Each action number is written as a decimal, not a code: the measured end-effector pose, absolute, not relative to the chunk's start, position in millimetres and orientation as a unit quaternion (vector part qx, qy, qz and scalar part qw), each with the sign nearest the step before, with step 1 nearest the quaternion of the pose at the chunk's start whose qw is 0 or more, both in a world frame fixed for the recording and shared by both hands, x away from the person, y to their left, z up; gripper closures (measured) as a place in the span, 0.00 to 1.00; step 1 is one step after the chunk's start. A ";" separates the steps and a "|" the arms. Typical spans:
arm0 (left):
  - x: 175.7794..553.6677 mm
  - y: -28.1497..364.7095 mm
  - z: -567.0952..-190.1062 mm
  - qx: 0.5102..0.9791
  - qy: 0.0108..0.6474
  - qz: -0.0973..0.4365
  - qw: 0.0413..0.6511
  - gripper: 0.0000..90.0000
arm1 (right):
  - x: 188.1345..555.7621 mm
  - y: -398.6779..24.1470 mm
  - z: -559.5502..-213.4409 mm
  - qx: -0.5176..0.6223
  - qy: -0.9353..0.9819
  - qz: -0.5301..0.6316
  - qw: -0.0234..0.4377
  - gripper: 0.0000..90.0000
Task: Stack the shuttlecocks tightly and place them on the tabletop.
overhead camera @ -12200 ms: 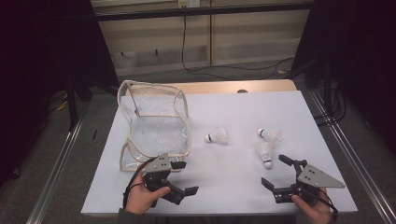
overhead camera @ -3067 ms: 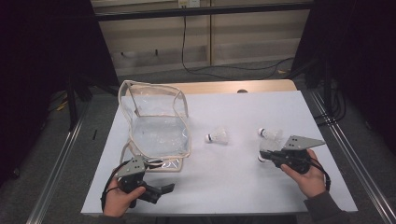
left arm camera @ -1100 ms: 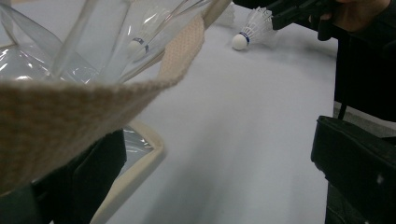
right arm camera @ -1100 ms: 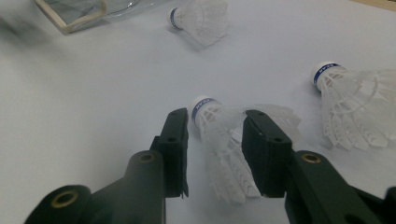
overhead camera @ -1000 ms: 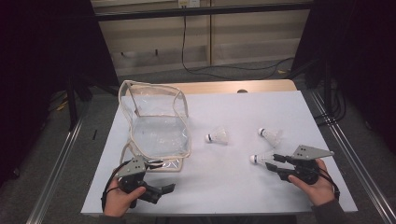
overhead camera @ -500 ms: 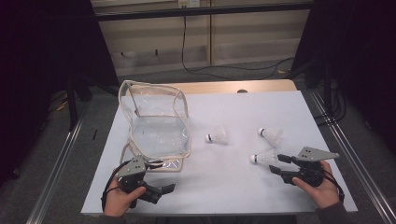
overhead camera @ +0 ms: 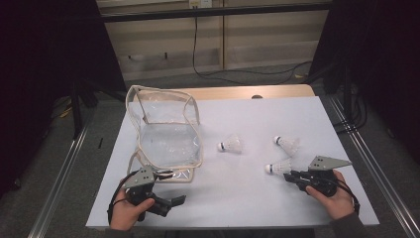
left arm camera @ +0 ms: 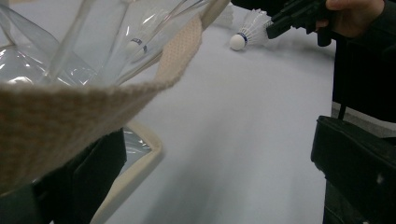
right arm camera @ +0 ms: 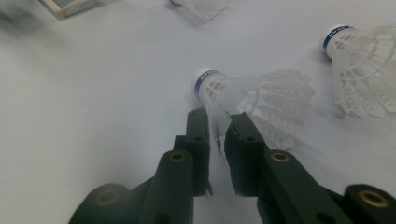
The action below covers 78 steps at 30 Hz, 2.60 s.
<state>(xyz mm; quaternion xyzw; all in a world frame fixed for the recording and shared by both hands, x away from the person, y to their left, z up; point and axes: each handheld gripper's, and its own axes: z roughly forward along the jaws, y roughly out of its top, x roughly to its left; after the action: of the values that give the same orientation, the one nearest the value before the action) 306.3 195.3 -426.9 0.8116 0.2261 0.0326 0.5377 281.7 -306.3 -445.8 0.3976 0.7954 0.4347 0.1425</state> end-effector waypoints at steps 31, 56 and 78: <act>305.4 195.7 -426.4 0.812 0.222 0.035 0.539 0.04 | 299.6 -296.4 -430.4 0.393 0.770 0.483 0.142 1.00; 304.6 197.2 -427.6 0.800 0.223 0.048 0.554 0.03 | 323.8 -276.5 -426.8 0.386 0.769 0.487 0.149 1.00; 305.7 201.1 -429.8 0.795 0.224 0.053 0.562 0.03 | 336.1 -269.0 -426.6 0.384 0.768 0.491 0.146 1.00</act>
<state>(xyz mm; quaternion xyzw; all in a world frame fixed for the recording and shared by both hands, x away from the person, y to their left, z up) 305.7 201.1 -429.8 0.7946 0.2236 0.0528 0.5620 336.1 -269.0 -426.6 0.3835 0.7682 0.4913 0.1464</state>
